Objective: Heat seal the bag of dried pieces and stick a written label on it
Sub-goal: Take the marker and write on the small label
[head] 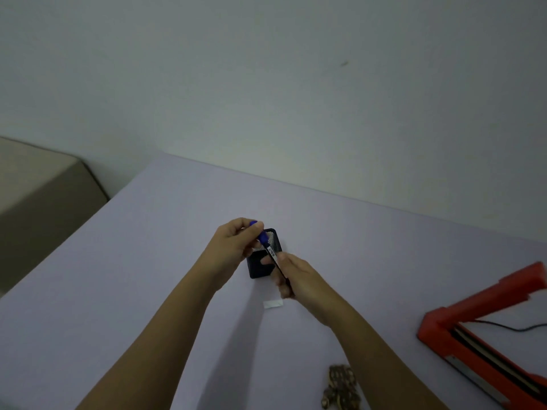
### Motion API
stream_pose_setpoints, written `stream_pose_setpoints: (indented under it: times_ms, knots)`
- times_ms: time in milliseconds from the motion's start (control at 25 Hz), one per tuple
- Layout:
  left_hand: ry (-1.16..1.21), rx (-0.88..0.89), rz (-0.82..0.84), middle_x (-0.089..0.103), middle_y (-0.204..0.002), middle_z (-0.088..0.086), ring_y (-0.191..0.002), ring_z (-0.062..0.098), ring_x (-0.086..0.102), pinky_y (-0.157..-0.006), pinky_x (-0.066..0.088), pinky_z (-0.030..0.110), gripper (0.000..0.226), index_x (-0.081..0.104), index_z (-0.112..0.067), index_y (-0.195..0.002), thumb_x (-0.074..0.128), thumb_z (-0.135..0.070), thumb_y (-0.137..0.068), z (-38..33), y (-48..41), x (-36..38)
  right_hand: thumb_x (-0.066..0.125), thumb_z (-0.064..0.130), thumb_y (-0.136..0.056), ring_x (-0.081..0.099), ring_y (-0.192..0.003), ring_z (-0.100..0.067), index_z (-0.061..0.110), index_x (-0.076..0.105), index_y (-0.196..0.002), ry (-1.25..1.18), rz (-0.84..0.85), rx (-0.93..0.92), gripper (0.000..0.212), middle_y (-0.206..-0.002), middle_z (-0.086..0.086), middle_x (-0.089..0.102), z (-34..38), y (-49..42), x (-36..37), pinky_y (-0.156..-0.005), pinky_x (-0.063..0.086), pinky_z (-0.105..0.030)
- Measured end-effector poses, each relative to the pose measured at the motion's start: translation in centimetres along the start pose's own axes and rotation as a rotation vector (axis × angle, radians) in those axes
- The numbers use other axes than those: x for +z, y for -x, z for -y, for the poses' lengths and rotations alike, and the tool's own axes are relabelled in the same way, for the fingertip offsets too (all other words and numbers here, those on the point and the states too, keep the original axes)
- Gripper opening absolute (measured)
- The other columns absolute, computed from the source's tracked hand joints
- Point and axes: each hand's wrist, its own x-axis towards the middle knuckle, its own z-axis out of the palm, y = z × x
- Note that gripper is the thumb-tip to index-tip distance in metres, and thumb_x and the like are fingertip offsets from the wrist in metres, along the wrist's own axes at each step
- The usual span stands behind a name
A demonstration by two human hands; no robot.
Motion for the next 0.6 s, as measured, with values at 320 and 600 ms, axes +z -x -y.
stream_pose_setpoints:
  times_ms: [320, 600]
  knots:
    - [0.000, -0.033, -0.040, 0.057, -0.073, 0.004, -0.060, 0.011, 0.048, -0.062, 0.045, 0.021, 0.024, 0.065, -0.006, -0.094, 0.054, -0.027, -0.091, 2.4, 2.6, -0.1, 0.029, 0.026, -0.099, 0.036, -0.042, -0.001, 0.018, 0.052, -0.077, -0.009, -0.018, 0.120, 0.033, -0.055, 0.008, 0.040, -2.7, 2.9, 0.5, -0.052, 0.036, -0.017]
    - [-0.072, -0.026, -0.080, 0.051, -0.051, -0.002, -0.044, 0.007, 0.043, -0.048, 0.039, 0.019, 0.029, 0.062, -0.004, -0.080, 0.054, -0.030, -0.091, 3.6, 4.3, -0.2, 0.028, 0.026, -0.099, 0.037, -0.046, -0.006, 0.017, 0.055, -0.081, -0.105, 0.094, 0.213, 0.034, -0.059, 0.003, 0.045, -2.4, 3.3, 3.0, -0.052, 0.036, -0.019]
